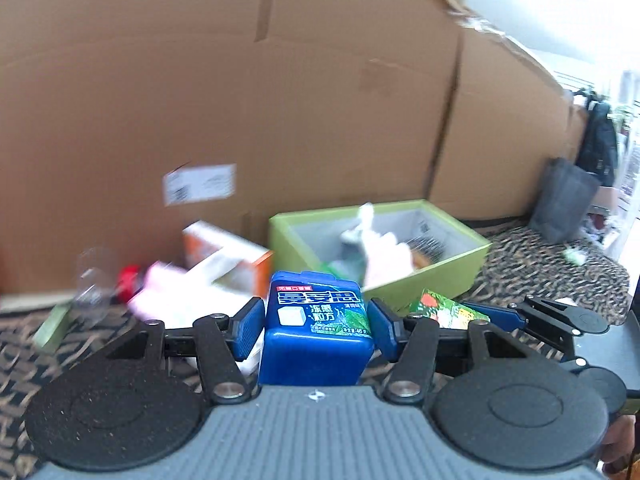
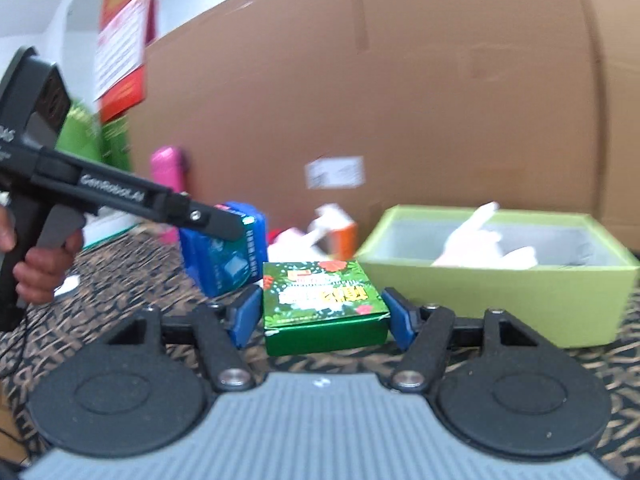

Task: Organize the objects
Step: 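Carry both items into the lime-green box and open both tools, then move both tools back over the remaining items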

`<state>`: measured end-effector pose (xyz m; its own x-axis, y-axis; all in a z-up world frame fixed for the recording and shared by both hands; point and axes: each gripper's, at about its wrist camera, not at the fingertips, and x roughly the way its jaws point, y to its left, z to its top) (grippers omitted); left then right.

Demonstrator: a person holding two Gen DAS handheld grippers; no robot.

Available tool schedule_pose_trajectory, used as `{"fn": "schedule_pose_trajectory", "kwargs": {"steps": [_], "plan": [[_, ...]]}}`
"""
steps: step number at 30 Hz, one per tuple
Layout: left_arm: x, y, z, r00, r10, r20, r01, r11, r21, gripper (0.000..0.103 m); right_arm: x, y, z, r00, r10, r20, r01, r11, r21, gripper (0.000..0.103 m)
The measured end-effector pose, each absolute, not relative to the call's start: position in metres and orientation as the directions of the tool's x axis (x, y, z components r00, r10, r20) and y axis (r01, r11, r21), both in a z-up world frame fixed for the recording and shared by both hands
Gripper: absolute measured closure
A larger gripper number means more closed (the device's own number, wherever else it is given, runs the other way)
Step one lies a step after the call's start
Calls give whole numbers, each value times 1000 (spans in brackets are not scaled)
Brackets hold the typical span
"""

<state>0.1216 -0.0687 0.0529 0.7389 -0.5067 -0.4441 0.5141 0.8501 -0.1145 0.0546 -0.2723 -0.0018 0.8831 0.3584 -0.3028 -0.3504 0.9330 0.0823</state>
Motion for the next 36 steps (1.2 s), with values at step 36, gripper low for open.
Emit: {"fn": "schedule_pose_trajectory", "kwargs": {"steps": [36], "plan": [[217,-162,42,779,-441,-446,439,891,-115,14,163,-371,-16,938,-18,-346,22,1000,6,0]]}}
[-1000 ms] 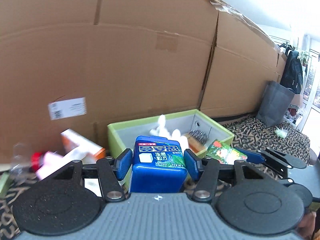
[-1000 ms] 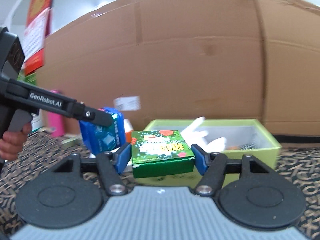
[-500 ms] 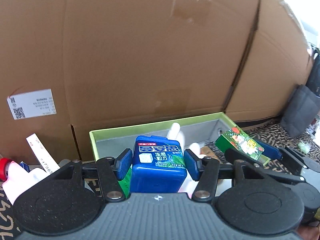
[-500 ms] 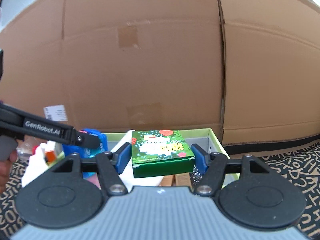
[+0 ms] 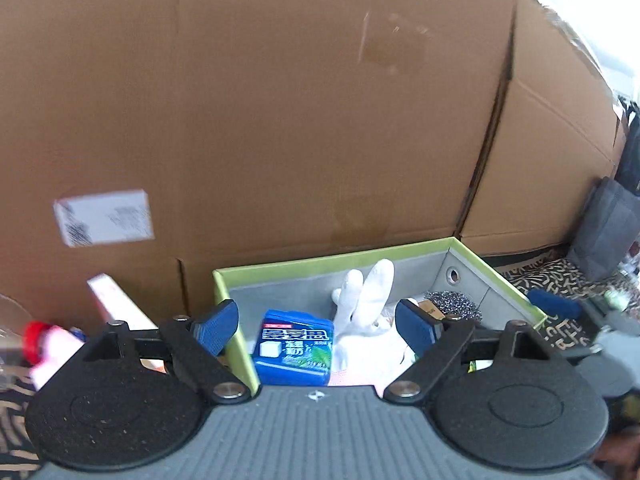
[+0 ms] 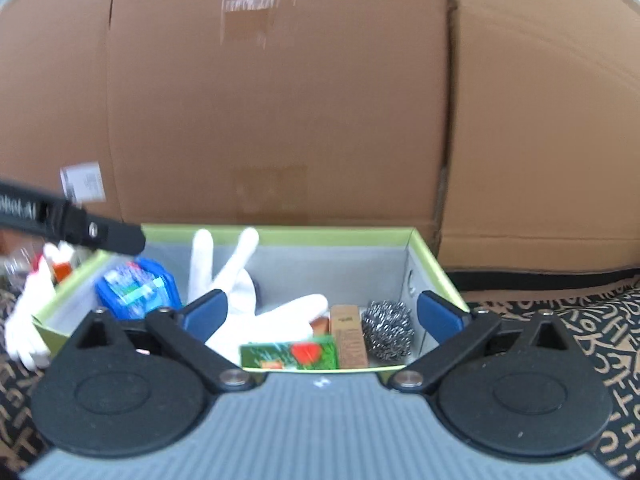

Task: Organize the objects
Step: 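Move both tools back over the remaining items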

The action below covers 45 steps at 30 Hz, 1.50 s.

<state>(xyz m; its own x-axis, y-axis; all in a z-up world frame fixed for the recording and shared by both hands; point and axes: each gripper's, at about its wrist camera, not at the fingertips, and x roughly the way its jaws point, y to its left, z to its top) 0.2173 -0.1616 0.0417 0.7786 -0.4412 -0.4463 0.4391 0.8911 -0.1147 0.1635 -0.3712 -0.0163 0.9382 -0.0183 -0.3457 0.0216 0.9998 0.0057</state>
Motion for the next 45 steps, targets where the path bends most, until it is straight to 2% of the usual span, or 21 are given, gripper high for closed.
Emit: {"fn": "schedule_pose_trajectory", "kwargs": {"steps": [5,15,26,30,37,45], "plan": [[181,-144,51,809,-406,-425,395,911,-117,13,141,-362,5,956,-24,-292,34,999,29,0],[134,-105,38,827,-335,-452,322,941,-107,12,94,-320,5,950,17,-311,9,997,82,0],[113,-16,-12,800,-217,-559,135,974,-184,12,91,-239,-35,867,208,-452,-188,978,89,0],[115,15,-24,787,-178,-590,68,977,-204,13,97,-204,-45,823,269,-500,-278,959,58,0],[124,58,-28,796,-125,-592,-1,978,-207,13,137,-148,-35,795,349,-496,-404,915,-3,0],[176,98,-28,812,-68,-580,-33,986,-161,12,206,-97,-55,804,252,-539,-396,902,-169,2]]}}
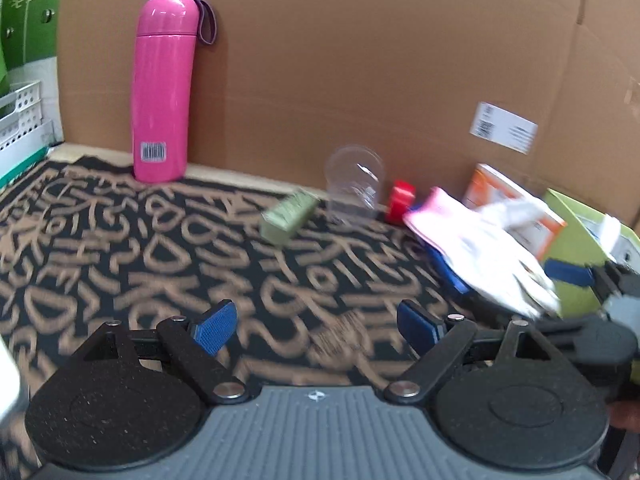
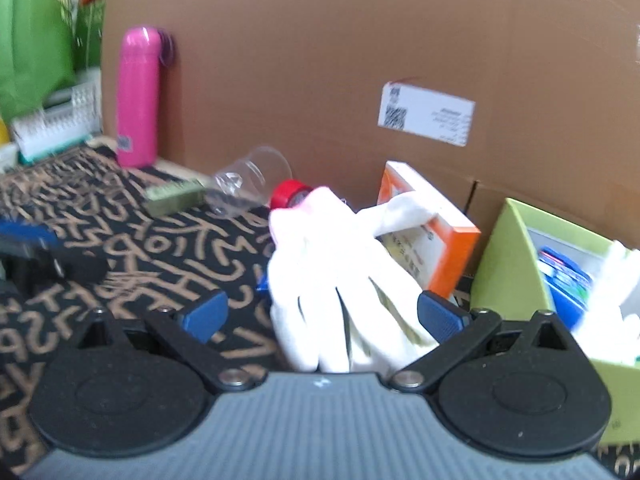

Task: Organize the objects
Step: 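Move both tools back over the remaining items, then grasp the small green bar with the left tool while the right tool grasps the white glove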

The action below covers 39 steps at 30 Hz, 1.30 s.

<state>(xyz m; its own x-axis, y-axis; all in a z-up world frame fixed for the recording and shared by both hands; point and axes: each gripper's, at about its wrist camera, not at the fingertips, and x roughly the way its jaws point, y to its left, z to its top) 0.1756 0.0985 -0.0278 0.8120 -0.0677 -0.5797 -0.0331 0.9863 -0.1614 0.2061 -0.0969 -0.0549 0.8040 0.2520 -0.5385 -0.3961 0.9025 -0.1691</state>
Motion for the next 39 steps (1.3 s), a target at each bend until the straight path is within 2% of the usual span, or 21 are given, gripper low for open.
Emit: {"fn": "schedule_pose_trajectory", "kwargs": {"steps": [2,4,6,8,11,14,15,18,19,22,24,26,28,29,30,31,33,38,39], "plan": [[195,108,-26,820,-45,-571,-45,989,-142,12,213,-94,-60,783,245,-571,-401,902,-162,22],[216,115,-26,829,-39,-558,-40,991,-128,12,206,-95,-60,792,237,-562,-388,907,-165,64],[234,119,-27,834,-44,-550,-30,992,-125,12,195,-97,-56,776,271,-569,-411,902,-132,80],[251,120,-30,828,-39,-559,-29,993,-112,12,179,-102,-52,760,313,-569,-437,895,-90,84],[271,121,-37,817,-60,-574,0,995,-105,13,154,-107,-49,737,356,-574,-465,884,-49,84],[281,121,-44,796,-60,-602,-10,994,-113,27,132,-111,-48,702,407,-584,-495,869,10,84],[281,121,-45,796,-59,-603,-14,993,-115,34,126,-112,-48,688,425,-588,-503,863,34,84],[271,122,-41,791,-85,-605,11,992,-125,74,107,-109,-46,649,465,-602,-537,841,71,84],[265,123,-38,785,-96,-612,11,990,-141,80,102,-109,-46,634,473,-612,-550,832,74,84],[234,117,-31,772,-146,-619,49,984,-171,80,87,-107,-46,583,497,-643,-604,794,66,84],[206,111,-29,760,-180,-625,88,981,-174,80,77,-107,-45,552,517,-654,-638,767,69,80],[175,104,-30,743,-205,-637,125,978,-169,80,67,-108,-41,547,534,-645,-659,750,61,68],[148,97,-33,730,-207,-652,152,978,-139,80,62,-111,-36,568,533,-627,-666,745,31,43],[136,94,-34,737,-189,-649,151,982,-114,79,61,-113,-33,583,529,-617,-664,747,13,37],[126,91,-34,745,-170,-645,148,985,-88,74,63,-115,-32,591,525,-613,-663,749,2,25],[122,89,-34,747,-151,-647,143,987,-66,58,65,-115,-31,599,519,-610,-655,756,0,20],[121,89,-32,756,-124,-642,130,991,-39,40,74,-115,-32,591,525,-613,-651,759,21,19],[138,86,-32,761,-126,-636,118,991,-56,40,95,-104,-48,575,517,-634,-643,765,39,19],[140,85,-33,757,-129,-641,121,991,-56,43,99,-104,-51,571,516,-638,-635,770,54,19]]}}
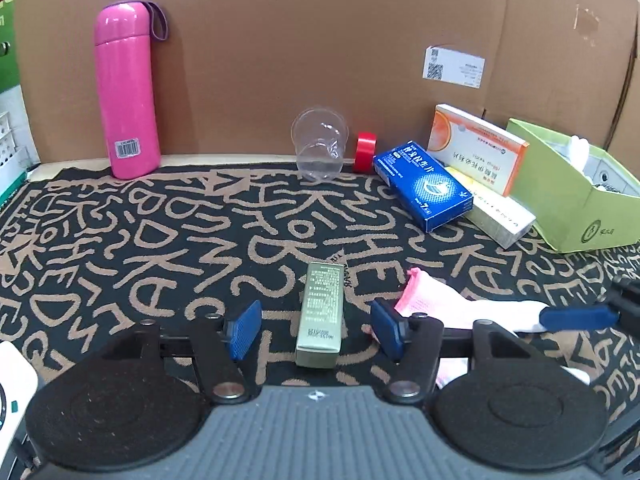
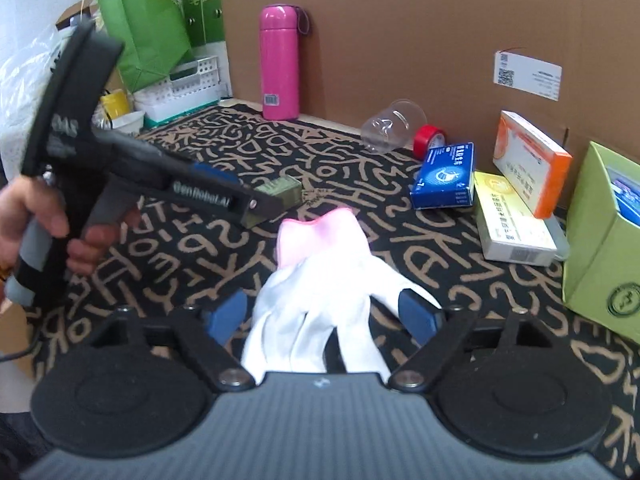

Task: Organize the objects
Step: 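Grasp the small green bar with the left tool while the right tool grasps the white glove, then carry bar and glove into the lime-green box and open both tools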

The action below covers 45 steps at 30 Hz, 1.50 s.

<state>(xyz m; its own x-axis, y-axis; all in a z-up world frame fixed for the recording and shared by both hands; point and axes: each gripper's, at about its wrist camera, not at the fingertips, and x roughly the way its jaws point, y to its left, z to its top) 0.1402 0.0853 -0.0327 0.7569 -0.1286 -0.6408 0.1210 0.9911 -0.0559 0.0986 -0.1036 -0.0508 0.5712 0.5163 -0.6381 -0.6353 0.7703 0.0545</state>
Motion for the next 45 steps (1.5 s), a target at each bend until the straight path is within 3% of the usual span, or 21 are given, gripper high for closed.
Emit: {"fn": "schedule_pose_trajectory", "kwargs": {"steps": [1,3,8,10,12,25,38,45], "plan": [[143,85,-33,755,-138,-641,133,990,-56,53,102,-105,-53,562,526,-638,-627,774,86,20],[144,82,-34,743,-147,-653,147,988,-55,63,106,-110,-57,549,544,-635,-610,780,141,25],[148,78,-40,740,-119,-662,125,991,-38,62,103,-108,-61,538,551,-638,-618,772,146,49],[147,78,-41,740,-115,-663,127,991,-30,65,100,-106,-63,555,542,-632,-625,772,114,70],[146,78,-39,737,-126,-664,138,990,-34,77,100,-109,-63,544,567,-618,-627,765,149,86],[134,32,-6,740,-254,-623,273,960,-68,79,78,-171,-24,688,551,-472,-538,824,178,89],[136,-87,49,723,-476,-501,512,856,-74,79,67,-280,26,886,332,-325,-301,943,142,89],[156,-152,67,714,-518,-471,559,827,-63,79,82,-330,43,943,182,-279,-162,982,93,89]]}}
